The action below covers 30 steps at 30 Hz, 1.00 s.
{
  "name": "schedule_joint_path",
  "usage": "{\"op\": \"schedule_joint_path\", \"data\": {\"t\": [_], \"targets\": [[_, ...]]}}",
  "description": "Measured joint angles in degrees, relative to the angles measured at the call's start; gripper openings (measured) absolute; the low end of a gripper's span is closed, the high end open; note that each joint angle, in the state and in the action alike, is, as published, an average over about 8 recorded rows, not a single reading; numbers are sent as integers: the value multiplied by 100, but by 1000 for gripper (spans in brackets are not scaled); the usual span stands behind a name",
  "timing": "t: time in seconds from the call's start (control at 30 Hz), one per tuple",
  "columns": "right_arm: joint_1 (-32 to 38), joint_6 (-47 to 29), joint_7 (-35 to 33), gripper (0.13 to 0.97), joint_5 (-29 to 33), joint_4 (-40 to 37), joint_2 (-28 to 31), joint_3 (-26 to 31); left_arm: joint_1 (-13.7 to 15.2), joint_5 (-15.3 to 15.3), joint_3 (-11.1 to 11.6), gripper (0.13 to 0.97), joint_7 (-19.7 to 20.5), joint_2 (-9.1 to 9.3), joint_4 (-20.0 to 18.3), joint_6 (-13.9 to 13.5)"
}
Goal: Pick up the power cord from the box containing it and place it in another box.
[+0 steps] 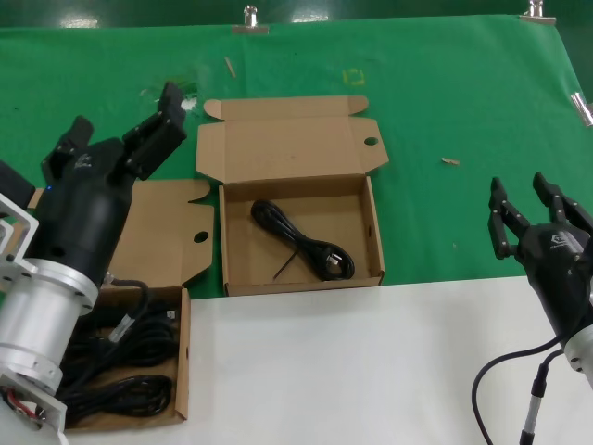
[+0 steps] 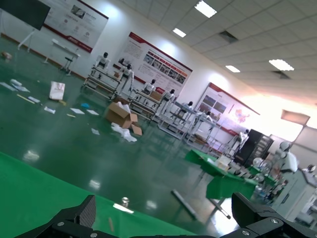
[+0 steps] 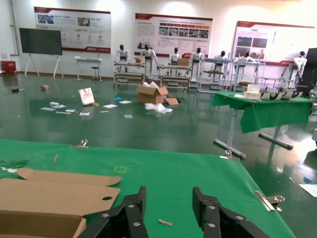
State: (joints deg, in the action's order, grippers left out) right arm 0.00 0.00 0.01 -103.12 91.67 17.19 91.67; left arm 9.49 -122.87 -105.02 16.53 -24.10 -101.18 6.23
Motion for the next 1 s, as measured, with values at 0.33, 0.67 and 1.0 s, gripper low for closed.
{"op": "schedule_joint_path", "data": {"t": [0.33, 0.67, 1.0], "targets": [[0, 0, 0, 466, 0, 0, 0, 0, -188, 390, 265, 966, -326, 137, 189, -123], [0, 0, -2, 657, 0, 0, 0, 0, -375, 781, 528, 966, -654, 273, 376, -246], [0, 0, -2, 826, -1, 0, 0, 0, -564, 1172, 793, 966, -980, 410, 565, -369]]}}
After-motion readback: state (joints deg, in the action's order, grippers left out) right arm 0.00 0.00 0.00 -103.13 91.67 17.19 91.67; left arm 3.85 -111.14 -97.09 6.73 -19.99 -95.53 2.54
